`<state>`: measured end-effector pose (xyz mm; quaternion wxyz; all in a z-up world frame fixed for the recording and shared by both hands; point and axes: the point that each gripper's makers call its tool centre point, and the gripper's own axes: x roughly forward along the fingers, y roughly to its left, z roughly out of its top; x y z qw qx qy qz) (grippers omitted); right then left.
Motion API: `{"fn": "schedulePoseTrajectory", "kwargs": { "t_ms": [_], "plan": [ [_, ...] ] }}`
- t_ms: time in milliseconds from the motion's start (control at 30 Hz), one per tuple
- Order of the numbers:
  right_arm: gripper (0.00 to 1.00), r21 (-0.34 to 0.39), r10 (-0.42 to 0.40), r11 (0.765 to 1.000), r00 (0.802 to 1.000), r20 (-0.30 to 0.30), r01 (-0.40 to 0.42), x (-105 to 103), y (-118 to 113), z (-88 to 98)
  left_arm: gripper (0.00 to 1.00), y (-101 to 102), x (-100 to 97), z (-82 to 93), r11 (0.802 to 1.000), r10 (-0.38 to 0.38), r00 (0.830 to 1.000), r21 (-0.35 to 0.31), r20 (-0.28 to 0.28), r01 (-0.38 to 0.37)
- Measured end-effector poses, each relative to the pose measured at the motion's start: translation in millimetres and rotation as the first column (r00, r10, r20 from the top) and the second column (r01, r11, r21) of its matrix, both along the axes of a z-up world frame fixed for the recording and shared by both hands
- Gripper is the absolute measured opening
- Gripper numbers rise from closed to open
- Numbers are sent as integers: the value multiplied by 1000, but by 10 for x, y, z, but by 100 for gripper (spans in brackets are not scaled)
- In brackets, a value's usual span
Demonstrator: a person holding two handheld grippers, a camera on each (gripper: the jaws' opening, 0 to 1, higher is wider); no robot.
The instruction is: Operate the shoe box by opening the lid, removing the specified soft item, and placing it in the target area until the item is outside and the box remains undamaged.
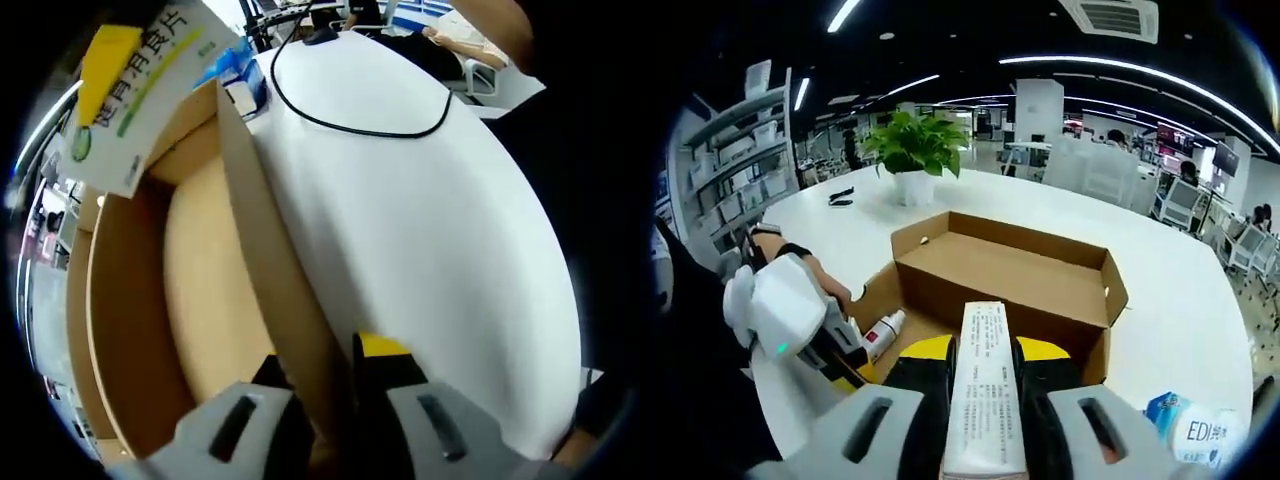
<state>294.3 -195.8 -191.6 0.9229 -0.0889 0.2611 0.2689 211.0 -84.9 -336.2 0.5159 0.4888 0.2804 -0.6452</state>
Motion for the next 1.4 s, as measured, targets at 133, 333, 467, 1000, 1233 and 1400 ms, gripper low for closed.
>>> {"fn": "schedulePoseTrajectory", "kwargs": {
  "t_ms": [133,333,467,1000,1233,1400],
  "plan": [
    [22,-9,-2,1000,1000,-2,2,-74,-62,40,12,0,3,-4,1000,0,1000,-1,-1,0],
    [22,-27,-22,999,1000,-2,22,-171,-197,71,12,1,3,-7,1000,-1,1000,0,0,1],
    [22,-43,-36,998,999,0,36,-225,-294,105,12,4,6,-9,1000,0,1000,0,0,0],
    [22,-94,-100,991,995,2,100,-495,-665,178,12,9,13,-8,1000,2,1000,-1,-3,-2],
    [22,-125,-145,982,989,1,144,-647,-906,173,12,7,13,-7,1000,3,1000,-2,-3,-4],
    [22,-148,-173,974,985,-10,169,-771,-1065,137,12,4,4,-4,1000,4,1000,-2,-3,-4]
  ]
}}
